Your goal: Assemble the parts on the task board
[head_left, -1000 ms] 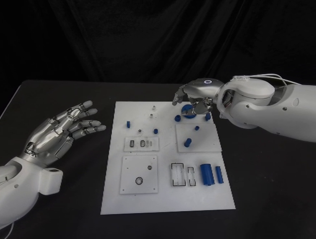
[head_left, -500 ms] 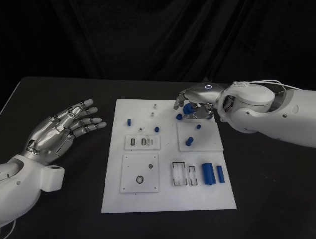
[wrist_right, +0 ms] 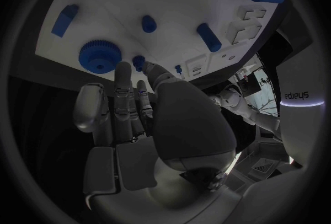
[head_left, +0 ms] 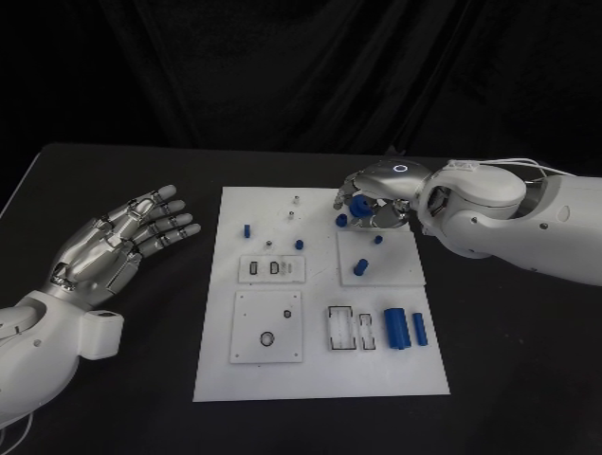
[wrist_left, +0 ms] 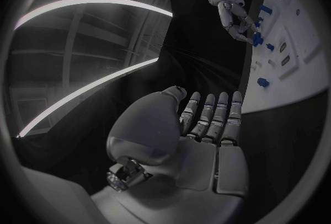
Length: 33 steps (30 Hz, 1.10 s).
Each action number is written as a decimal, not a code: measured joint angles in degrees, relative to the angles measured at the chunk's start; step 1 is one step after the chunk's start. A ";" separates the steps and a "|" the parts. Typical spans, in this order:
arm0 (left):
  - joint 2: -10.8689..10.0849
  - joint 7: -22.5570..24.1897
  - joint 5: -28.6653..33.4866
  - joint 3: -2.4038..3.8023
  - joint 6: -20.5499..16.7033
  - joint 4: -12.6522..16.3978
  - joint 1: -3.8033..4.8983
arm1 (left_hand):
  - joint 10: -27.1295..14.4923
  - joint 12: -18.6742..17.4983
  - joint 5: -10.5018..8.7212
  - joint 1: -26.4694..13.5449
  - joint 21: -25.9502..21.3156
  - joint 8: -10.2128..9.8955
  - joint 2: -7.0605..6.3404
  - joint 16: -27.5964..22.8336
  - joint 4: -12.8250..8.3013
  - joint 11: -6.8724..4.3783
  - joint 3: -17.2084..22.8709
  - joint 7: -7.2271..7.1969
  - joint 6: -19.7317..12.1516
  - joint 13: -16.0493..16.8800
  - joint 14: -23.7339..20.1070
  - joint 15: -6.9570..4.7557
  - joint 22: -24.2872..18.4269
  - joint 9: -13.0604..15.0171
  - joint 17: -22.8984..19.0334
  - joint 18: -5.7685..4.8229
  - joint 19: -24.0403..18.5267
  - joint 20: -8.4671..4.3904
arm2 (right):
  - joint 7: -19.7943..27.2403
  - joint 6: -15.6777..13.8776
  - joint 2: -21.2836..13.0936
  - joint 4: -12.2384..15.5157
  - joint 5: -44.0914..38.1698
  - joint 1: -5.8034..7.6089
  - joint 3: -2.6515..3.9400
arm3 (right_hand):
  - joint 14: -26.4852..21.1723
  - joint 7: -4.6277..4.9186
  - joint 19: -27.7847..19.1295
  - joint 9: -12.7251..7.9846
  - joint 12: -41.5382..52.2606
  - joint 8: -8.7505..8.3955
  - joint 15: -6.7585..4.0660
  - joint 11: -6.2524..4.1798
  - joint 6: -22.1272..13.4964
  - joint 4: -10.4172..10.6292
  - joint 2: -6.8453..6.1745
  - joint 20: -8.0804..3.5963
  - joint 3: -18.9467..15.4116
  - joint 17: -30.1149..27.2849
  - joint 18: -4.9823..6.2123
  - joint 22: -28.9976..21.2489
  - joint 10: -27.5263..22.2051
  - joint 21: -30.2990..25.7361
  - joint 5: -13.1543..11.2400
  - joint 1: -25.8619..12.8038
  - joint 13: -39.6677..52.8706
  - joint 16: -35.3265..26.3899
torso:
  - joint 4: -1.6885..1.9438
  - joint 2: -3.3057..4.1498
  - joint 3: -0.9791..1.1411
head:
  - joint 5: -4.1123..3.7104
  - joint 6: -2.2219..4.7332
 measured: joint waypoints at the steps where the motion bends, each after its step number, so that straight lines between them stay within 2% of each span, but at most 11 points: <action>1: 0.06 0.00 0.03 -0.01 0.01 -0.10 0.00 | 0.00 0.00 0.00 0.00 0.00 0.00 0.00 0.00 0.00 0.00 0.00 0.00 0.00 0.00 0.00 0.00 0.00 0.00 -0.04 0.00 0.00 0.00 | 0.01 -0.12 0.07 -0.18 -0.02 -0.12 0.00 | 0.51 0.18 0.78 0.07 -0.23 -0.29 -0.07 0.02 0.24 0.00 -0.02 0.01 0.44 0.11 -0.88 1.07 0.29 0.61 0.02 -0.02 -0.05 0.29 | 0.00 -0.01 -0.01 | 0.01 -0.02; 3: 0.17 0.00 0.11 -0.01 0.04 -0.30 0.00 | 0.00 0.00 0.00 0.00 0.00 0.00 0.00 -0.27 0.00 0.00 0.00 0.00 0.00 -0.07 0.00 0.00 -0.01 0.00 -0.19 0.00 0.00 0.00 | 0.04 -0.39 0.24 -0.56 -0.06 -0.36 -0.01 | 1.33 0.07 2.13 0.16 -0.66 -0.73 -0.09 0.16 0.49 -0.07 -0.30 0.01 0.96 0.61 -0.85 3.08 0.58 1.79 0.02 -0.30 -0.10 1.12 | -0.02 -0.04 -0.02 | 0.08 -0.05; 6: 0.22 0.00 0.18 -0.01 0.08 -0.53 0.00 | -0.32 -0.30 0.00 0.00 -0.28 0.00 0.00 -1.29 -0.16 0.31 -0.16 0.00 0.00 -0.39 -0.30 0.31 -0.23 0.00 -0.75 0.00 -0.21 0.21 | 0.07 -0.71 0.63 -1.12 -0.11 -0.70 -0.01 | 1.33 0.28 2.15 0.22 -0.67 -0.73 -0.08 -0.05 0.70 -0.11 -0.30 0.01 1.24 1.14 -0.84 3.81 0.78 2.02 0.02 -0.30 -0.10 1.50 | -0.04 -0.08 -0.03 | 0.18 -0.08; 8: 0.25 0.00 0.22 -0.02 0.11 -0.64 0.00 | -0.32 -0.31 0.00 0.00 -0.28 0.00 0.00 -1.42 -0.16 0.31 -0.16 0.00 0.00 -0.40 -0.30 0.31 -0.23 -0.01 -0.84 0.00 -0.21 0.21 | 0.11 -0.91 0.93 -1.49 -0.14 -0.92 -0.01 | 1.80 0.28 2.15 0.22 -0.89 -1.02 -0.05 0.19 0.70 -0.07 -0.29 0.01 1.27 1.48 -0.84 4.04 1.02 2.02 0.02 -0.30 -0.10 1.77 | -0.05 -0.10 -0.03 | 0.20 -0.08; 9: 0.28 0.00 0.24 -0.02 0.14 -0.70 0.00 | -0.32 -0.31 0.00 0.00 -0.28 0.00 0.00 -1.42 -0.16 0.31 -0.16 0.00 0.00 -0.40 -0.30 0.31 -0.23 -0.01 -0.84 0.00 -0.21 0.21 | 0.15 -1.06 1.15 -1.76 -0.16 -1.09 -0.01 | 1.87 0.36 2.38 0.25 -0.89 -1.02 -0.12 0.15 0.78 -0.04 -0.29 0.02 1.45 1.67 -0.94 4.23 1.06 2.15 0.02 -0.30 -0.10 1.88 | -0.05 -0.12 -0.03 | 0.20 -0.12; 10: 0.31 0.00 0.25 -0.03 0.17 -0.74 0.00 | -0.32 -0.30 0.00 0.00 -0.28 0.00 0.00 -1.42 -0.16 0.31 -0.16 0.00 0.00 -0.40 -0.30 0.31 -0.24 -0.01 -0.90 0.00 -0.21 0.21 | 0.18 -1.16 1.32 -1.95 -0.17 -1.21 -0.01 | 1.97 0.43 2.70 0.33 -0.89 -1.02 -0.01 0.19 1.20 -0.04 -0.28 0.08 1.80 2.01 -1.74 4.50 1.42 2.51 0.24 -0.31 -0.10 2.21 | -0.05 -0.13 -0.03 | 0.20 -0.15; 16: 0.40 0.00 0.31 -0.03 0.44 -0.83 0.00 | -0.32 -0.30 0.00 0.00 -0.28 0.00 0.00 -1.72 -0.32 0.31 0.00 0.00 0.00 -0.56 -0.31 0.31 -0.30 -0.01 -1.15 0.00 -0.21 0.21 | 0.52 -1.85 2.45 -3.15 -0.22 -1.84 -0.01 | 2.93 0.50 3.46 0.57 -1.35 -1.41 0.07 0.26 1.94 0.09 -0.01 0.10 2.58 3.58 -1.74 5.88 2.52 3.24 0.45 -0.61 -0.09 3.15 | -0.12 -0.16 0.00 | 0.33 -0.20; 18: 0.40 0.01 0.33 -0.05 0.51 -0.85 0.00 | -0.52 -0.51 0.00 0.00 -0.28 0.00 0.00 -1.72 -0.32 0.51 0.00 0.00 0.00 -0.63 -0.30 0.31 -0.30 -0.01 -1.22 0.01 -0.21 0.21 | 0.63 -2.01 2.69 -3.38 -0.23 -1.96 -0.01 | 2.93 0.79 3.46 0.62 -1.56 -1.56 0.07 0.26 2.23 0.09 -0.22 0.10 2.85 3.70 -1.74 6.01 2.52 3.24 0.45 -0.82 -0.09 3.15 | -0.12 -0.18 0.00 | 0.33 -0.22; 21: 0.40 0.01 0.34 -0.06 0.71 -0.90 0.00 | -0.53 -0.50 0.00 0.00 -0.28 0.00 0.00 -1.75 -0.32 0.51 0.00 0.00 0.00 -0.63 -0.30 0.31 -0.30 -0.01 -1.22 0.00 -0.21 0.21 | 0.83 -2.23 3.04 -3.78 -0.24 -2.10 -0.01 | 3.16 0.60 3.66 0.68 -1.56 -1.60 0.26 0.28 2.45 0.27 -0.23 0.30 3.06 4.05 -1.73 6.43 2.95 3.59 0.42 -0.83 -0.09 3.51 | -0.12 -0.19 0.01 | 0.33 -0.24; 25: 0.45 0.01 0.36 -0.09 0.92 -1.10 0.00 | -0.53 -0.50 0.00 0.00 -0.28 0.00 0.00 -2.08 -0.32 0.51 0.00 0.13 -0.13 -0.69 -0.42 0.43 -0.34 -0.02 -1.33 0.00 -0.21 0.21 | 1.04 -2.43 3.34 -4.11 -0.26 -2.22 -0.01 | 3.44 0.72 4.02 0.82 -1.84 -2.11 0.19 0.43 2.99 0.39 -0.28 0.25 3.50 4.64 -1.73 7.10 3.98 3.89 -0.67 -1.37 -0.15 3.98 | -0.09 -0.20 0.01 | 0.34 -0.29; 33: 0.68 0.01 0.39 -0.19 1.33 -1.51 0.00 | -0.53 -0.50 0.00 0.25 -0.28 0.00 0.25 -2.17 -0.47 0.51 0.16 0.21 -0.22 -0.78 -0.51 0.52 -0.36 -0.02 -1.45 0.01 -0.18 0.64 | 1.27 -2.62 3.67 -4.29 -0.29 -2.30 -0.01 | 4.33 0.88 4.59 1.42 -2.80 -2.23 0.10 -0.05 5.25 0.63 -0.21 0.41 5.16 5.69 -1.73 7.29 6.92 4.57 -0.94 -2.04 -0.35 4.66 | -0.01 -0.25 0.01 | 0.19 -0.41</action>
